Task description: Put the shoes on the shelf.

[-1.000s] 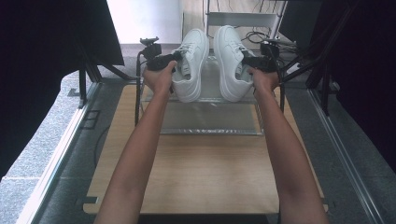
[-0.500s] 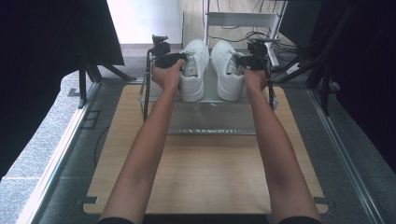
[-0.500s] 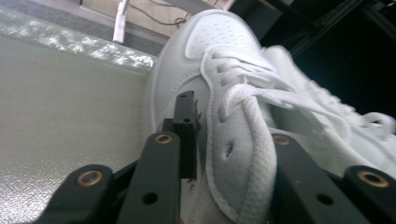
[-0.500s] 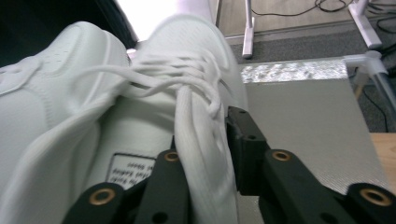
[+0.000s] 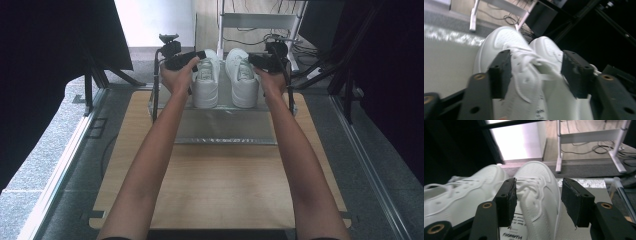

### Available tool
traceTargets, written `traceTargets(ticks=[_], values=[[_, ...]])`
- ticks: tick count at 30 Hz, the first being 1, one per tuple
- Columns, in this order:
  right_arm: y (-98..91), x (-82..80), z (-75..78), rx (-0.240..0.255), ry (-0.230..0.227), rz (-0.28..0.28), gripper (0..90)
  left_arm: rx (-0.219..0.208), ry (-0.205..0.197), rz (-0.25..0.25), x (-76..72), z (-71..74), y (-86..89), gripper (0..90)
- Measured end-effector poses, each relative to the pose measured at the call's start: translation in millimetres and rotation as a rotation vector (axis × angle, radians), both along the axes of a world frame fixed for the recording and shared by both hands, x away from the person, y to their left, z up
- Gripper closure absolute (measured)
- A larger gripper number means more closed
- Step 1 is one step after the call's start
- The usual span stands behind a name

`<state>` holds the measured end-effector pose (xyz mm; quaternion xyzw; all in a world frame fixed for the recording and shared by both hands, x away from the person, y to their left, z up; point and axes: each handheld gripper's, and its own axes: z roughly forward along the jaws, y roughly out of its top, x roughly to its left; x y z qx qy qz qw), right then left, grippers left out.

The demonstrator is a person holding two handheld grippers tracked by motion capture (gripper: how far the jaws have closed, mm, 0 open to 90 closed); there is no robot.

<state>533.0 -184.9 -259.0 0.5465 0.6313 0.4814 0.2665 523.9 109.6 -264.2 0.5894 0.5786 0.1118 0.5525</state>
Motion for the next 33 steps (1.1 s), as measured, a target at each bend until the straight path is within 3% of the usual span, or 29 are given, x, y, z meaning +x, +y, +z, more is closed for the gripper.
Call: traceTargets(ticks=[3,7,12,15,17,19,23,26,29,33], values=[[-5.8,-10.8,8.1,0.009,-0.017,0.058,47.4,-0.004,-0.017,-0.066,-10.0,6.2,3.4,31.8],[-15.7,-33.1,12.1,-0.004,-0.055,0.127,45.1,0.015,-0.045,-0.097,-25.1,8.6,11.6,27.6],[-26.1,-45.4,12.1,-0.004,-0.055,0.154,44.5,0.034,-0.053,-0.132,-41.0,4.2,19.6,29.8],[-38.8,-53.8,10.3,0.011,-0.046,0.167,44.9,0.089,-0.046,-0.165,-50.1,-4.0,27.9,31.9],[-44.7,-57.7,7.2,0.016,-0.035,0.177,44.9,0.103,-0.052,-0.171,-57.5,-9.1,34.8,31.8],[-50.8,-61.2,3.2,0.016,-0.021,0.204,44.4,0.122,-0.062,-0.172,-65.6,-14.6,43.3,34.9],[-62.3,-68.0,-7.7,-0.001,-0.013,0.200,49.0,0.126,-0.055,-0.165,-74.2,-24.6,55.5,46.4],[-65.2,-70.0,-15.8,-0.025,-0.001,0.198,54.1,0.126,-0.005,-0.150,-76.9,-36.0,61.9,52.9],[-64.3,-70.7,-34.3,-0.054,0.033,0.223,62.9,0.123,0.032,-0.168,-75.6,-50.2,61.3,63.6],[-59.8,-66.8,-51.8,-0.071,0.072,0.237,70.4,0.125,0.052,-0.196,-72.6,-60.0,55.1,71.2]])
